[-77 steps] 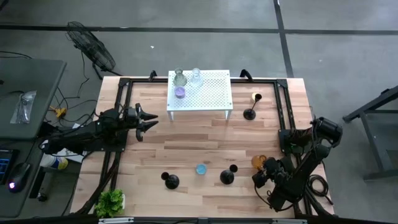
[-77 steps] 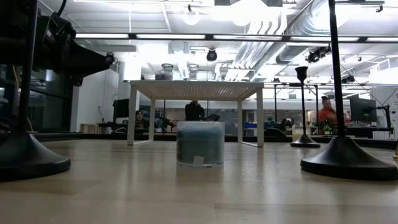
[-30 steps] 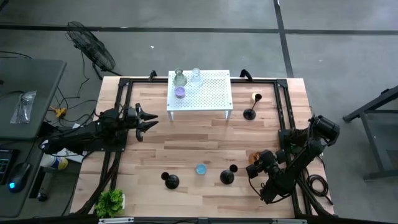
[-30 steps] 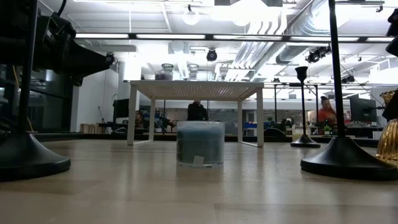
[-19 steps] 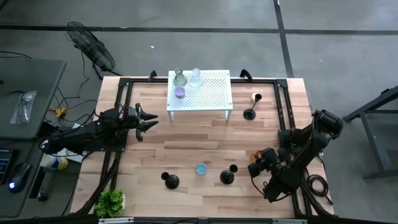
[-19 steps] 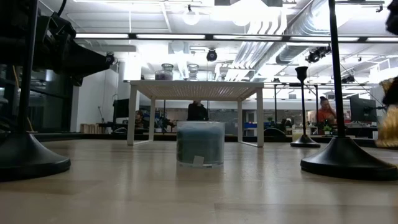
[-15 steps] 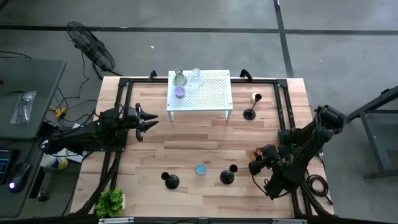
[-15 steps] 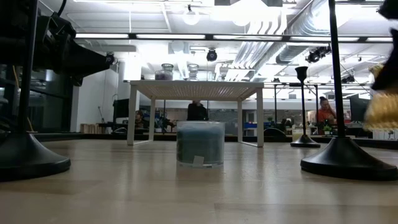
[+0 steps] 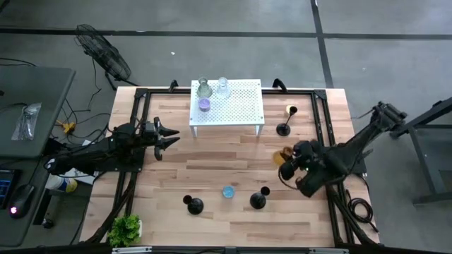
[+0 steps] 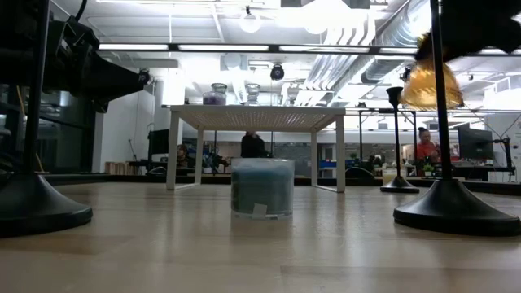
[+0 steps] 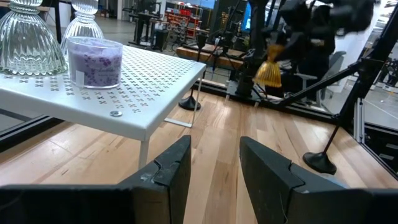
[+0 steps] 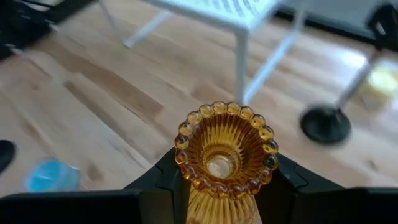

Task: Pick & Place candle stick holders
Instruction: Put the orange glass candle holder on the shelf aligned with the other glass candle holders

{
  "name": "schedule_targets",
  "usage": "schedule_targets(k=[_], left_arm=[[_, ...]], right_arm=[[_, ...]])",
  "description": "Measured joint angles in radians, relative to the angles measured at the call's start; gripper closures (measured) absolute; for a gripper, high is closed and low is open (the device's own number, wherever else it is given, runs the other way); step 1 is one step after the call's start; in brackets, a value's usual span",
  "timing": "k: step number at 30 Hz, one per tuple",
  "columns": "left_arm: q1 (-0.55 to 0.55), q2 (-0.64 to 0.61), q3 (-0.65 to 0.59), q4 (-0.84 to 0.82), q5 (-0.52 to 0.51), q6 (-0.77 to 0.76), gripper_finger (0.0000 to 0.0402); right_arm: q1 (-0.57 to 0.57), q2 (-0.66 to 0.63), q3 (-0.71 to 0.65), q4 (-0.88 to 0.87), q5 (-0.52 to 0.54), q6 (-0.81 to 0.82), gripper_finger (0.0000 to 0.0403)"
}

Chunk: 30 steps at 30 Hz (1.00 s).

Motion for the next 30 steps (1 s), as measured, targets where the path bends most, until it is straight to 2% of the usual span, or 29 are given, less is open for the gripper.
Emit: schedule_targets(k=[6,10,13,18,24,30], left_arm=[[0.000,0.000,0.000,0.000,0.000,0.000,0.0268],[0.000,0.000,0.000,0.000,0.000,0.000,0.0268],[0.000,0.000,0.000,0.000,0.000,0.000,0.0268],[0.000,0.000,0.000,0.000,0.000,0.000,0.0268],[0.000,0.000,0.000,0.000,0.000,0.000,0.0268],[0.000,0.000,0.000,0.000,0.000,0.000,0.0268]], right_arm=[[-0.143,-0.103,0.000,0.298,-0.020,-0.483,0.0280],[-0.251,-0.142,0.000,0.522,-0.112,-0.776,0.0280],[-0.333,-0.154,0.000,0.653,-0.197,-0.932,0.0280],[-0.464,-0.154,0.000,0.813,-0.351,-1.099,0.0280],[-0.588,-0.153,0.000,0.960,-0.521,-1.217,0.0280],[-0.685,-0.099,0.025,1.001,-0.610,-1.248,0.0280]])
